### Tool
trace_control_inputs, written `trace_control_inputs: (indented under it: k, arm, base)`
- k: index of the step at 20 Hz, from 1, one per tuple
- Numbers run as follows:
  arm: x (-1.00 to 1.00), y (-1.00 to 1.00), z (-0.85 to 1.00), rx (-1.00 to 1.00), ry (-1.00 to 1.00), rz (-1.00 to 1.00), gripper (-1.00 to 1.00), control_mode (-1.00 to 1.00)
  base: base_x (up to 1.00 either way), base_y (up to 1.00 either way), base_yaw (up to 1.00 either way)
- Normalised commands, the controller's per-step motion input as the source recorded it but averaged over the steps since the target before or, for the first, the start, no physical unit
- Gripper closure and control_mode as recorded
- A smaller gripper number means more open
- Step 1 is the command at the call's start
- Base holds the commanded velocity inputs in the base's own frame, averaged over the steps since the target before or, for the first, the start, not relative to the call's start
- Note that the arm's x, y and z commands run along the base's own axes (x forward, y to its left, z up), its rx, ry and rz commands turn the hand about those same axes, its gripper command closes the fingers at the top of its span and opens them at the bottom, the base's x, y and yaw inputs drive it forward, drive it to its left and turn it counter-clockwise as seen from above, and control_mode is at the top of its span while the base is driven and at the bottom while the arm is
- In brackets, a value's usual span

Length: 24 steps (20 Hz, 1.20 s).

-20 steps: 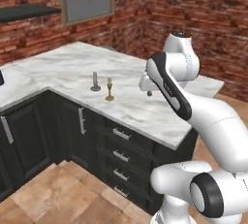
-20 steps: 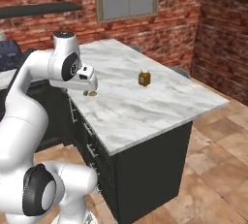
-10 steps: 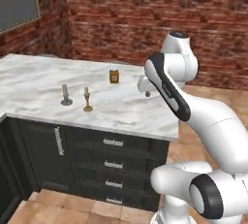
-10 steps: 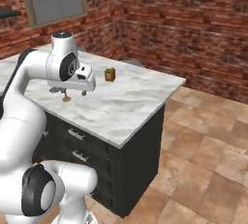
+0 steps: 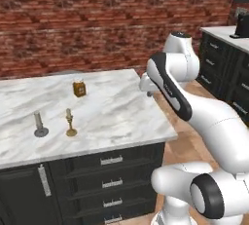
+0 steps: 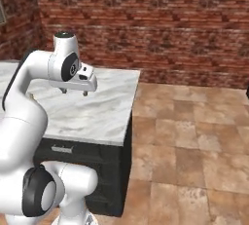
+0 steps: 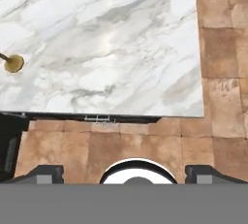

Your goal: Pick the candle and candle from the dining table and place them in the open cabinet. Close the cabinet after placing the objects.

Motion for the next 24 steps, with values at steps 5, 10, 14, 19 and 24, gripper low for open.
trace_control_inputs:
  k: [5,10,14,19,24]
  arm:
    - [0.00,0.00,0.00,0.00,0.00,0.00,-1.00,1.00]
    - [0.00,0.00,0.00,0.00,0.00,0.00,-1.00,1.00]
    - [0.00,0.00,0.00,0.00,0.00,0.00,-1.00,1.00]
    - [0.00,0.00,0.00,0.00,0.00,0.00,-1.00,1.00]
    - [0.00,0.00,0.00,0.00,0.00,0.00,-1.00,1.00]
  base:
    - [0.15,1.00,-0.34]
    - [0.00,0.90,-0.08]
    - [0.01,0.67,0.04]
    - [0.36,0.52,0.10]
    - [0.36,0.22,0.12]
